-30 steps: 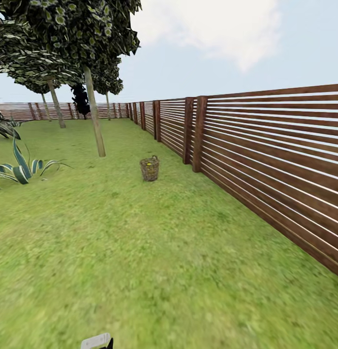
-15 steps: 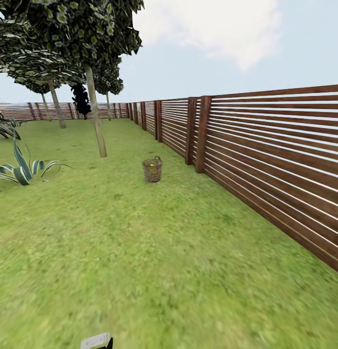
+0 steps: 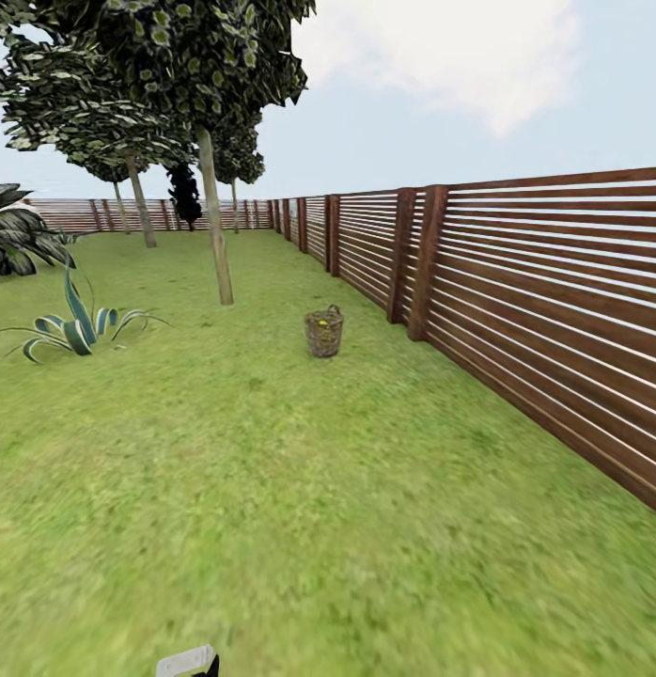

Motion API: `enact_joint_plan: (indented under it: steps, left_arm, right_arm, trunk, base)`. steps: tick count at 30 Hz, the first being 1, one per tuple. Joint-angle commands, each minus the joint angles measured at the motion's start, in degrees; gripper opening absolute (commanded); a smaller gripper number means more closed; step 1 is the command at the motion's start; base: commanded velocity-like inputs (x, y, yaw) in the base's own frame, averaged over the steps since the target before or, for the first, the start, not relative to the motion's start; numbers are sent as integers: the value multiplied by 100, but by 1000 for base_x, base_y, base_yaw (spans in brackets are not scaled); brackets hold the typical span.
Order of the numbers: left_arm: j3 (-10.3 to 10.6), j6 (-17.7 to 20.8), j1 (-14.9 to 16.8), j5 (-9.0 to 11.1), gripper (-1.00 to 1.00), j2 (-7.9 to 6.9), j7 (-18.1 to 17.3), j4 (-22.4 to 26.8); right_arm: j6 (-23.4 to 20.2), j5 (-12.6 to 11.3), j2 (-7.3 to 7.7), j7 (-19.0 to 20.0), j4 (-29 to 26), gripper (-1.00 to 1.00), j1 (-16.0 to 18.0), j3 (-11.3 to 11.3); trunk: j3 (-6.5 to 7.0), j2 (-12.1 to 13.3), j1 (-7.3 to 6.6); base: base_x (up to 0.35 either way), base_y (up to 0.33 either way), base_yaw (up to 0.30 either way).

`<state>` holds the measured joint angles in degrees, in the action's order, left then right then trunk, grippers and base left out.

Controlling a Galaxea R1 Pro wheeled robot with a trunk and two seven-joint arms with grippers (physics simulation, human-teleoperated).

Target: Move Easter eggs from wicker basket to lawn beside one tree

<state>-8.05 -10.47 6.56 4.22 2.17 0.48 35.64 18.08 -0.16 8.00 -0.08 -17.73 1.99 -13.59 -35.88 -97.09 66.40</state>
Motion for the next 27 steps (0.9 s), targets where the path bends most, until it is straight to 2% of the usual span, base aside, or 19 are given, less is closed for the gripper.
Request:
enact_joint_plan:
  steps: [1, 20, 27]
  left_arm:
    - [-4, -17, 4, 44, 100, 2, -3, -5]
    - [-4, -17, 4, 44, 100, 2, -4, -5]
    - [-4, -17, 4, 44, 100, 2, 1, -5]
  right_arm:
    - [20, -1, -1, -1, 3, 100, 3, -11]
    - [20, -1, -1, -1, 4, 100, 3, -10]
    - [20, -1, -6, -1, 7, 100, 3, -6]
  trunk:
    - [-5, -2, 2]
    - [-5, -2, 2]
    - [-5, -2, 2]
  base:
    - [219, 245, 15]
    - [219, 245, 2]
    - [227, 245, 185]
